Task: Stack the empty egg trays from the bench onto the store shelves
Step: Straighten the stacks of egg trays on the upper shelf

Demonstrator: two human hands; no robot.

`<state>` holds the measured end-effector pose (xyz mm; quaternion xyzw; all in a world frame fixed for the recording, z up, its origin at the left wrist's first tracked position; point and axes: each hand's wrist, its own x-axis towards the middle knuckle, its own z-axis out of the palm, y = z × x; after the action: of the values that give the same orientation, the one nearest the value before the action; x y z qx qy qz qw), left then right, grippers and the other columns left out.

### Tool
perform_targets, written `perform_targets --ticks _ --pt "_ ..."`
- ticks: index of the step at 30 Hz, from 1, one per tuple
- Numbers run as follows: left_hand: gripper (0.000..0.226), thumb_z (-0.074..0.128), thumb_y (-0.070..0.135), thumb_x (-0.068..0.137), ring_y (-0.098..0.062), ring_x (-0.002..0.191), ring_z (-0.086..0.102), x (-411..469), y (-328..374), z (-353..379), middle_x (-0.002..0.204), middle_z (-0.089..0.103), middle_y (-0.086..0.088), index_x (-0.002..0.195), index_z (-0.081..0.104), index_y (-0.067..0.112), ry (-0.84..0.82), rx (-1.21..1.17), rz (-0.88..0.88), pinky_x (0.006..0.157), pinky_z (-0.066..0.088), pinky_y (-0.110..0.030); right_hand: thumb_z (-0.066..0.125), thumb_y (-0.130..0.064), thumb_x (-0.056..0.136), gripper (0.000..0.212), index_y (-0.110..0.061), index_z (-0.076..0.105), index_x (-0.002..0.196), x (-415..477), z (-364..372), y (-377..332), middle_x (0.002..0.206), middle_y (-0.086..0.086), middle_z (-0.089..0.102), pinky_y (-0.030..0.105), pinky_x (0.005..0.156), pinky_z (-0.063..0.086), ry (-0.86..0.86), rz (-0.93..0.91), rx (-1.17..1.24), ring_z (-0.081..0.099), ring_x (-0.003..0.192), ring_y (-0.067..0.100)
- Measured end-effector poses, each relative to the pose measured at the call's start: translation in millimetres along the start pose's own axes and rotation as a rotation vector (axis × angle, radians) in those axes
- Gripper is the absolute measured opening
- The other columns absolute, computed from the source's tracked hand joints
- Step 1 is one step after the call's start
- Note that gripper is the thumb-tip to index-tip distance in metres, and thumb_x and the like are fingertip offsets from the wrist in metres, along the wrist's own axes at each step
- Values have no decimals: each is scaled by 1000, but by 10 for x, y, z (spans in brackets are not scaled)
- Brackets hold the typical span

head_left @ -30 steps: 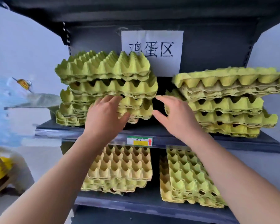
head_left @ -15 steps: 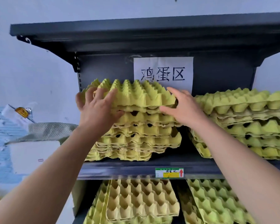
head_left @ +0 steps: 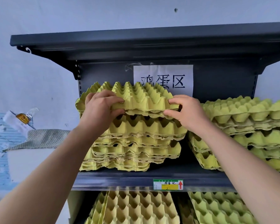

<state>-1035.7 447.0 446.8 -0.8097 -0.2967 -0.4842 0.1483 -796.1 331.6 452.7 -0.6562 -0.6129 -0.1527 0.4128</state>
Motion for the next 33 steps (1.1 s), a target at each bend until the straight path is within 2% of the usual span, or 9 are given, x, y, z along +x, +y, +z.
perform_targets --ticks 5,11,14,17,21,25,28,30,33 --pt "32 79 26 75 -32 96 60 -21 91 98 103 64 -7 105 74 16 49 94 73 100 31 -55 72 -30 81 48 -13 61 124 -40 18 123 137 4 50 29 106 33 42 6 35 46 125 19" --pt "41 69 38 83 -33 104 58 -233 99 244 117 59 -8 119 66 19 -57 278 90 106 29 -59 64 -31 88 48 -16 52 132 -206 165 256 136 1 49 17 97 27 -25 0 55 46 124 15" --pt "56 66 50 80 -35 114 51 -266 76 178 126 55 -10 129 58 25 -177 342 63 100 35 -57 63 -36 87 51 -22 48 134 -210 189 243 125 -2 57 21 84 39 -56 28 88 57 109 22" --pt "56 68 47 80 -33 118 48 -253 91 131 128 54 -7 132 57 29 -204 301 17 98 35 -53 68 -39 83 53 -24 49 130 -183 185 233 121 -5 58 20 68 41 -53 45 95 60 85 15" --pt "47 68 41 83 -30 116 47 -132 67 52 125 54 -3 128 61 30 -176 199 -5 98 31 -51 72 -39 79 54 -22 54 127 -115 170 192 119 -6 61 6 61 35 -14 52 141 62 80 15" --pt "43 74 32 81 -33 110 52 9 64 -1 121 56 -6 123 64 27 -86 233 44 98 31 -56 71 -41 79 54 -23 54 127 -45 117 117 126 -7 57 15 65 37 46 42 159 55 72 5" --pt "44 75 30 80 -33 107 54 31 173 -7 120 56 -8 122 65 26 -9 269 96 97 32 -58 71 -40 80 53 -22 54 128 -80 -13 134 129 -8 55 18 77 36 88 53 138 56 94 12" --pt "44 76 30 80 -33 106 55 -12 254 23 120 57 -9 122 65 25 3 271 111 96 34 -60 71 -39 80 54 -22 53 128 -155 -87 178 127 -10 55 17 67 37 85 65 127 60 96 18" --pt "44 75 31 80 -33 104 56 -145 311 159 119 58 -9 123 65 25 -53 259 113 95 36 -59 70 -41 80 54 -24 53 128 -302 -66 291 115 -11 56 16 60 38 48 95 93 58 78 10"
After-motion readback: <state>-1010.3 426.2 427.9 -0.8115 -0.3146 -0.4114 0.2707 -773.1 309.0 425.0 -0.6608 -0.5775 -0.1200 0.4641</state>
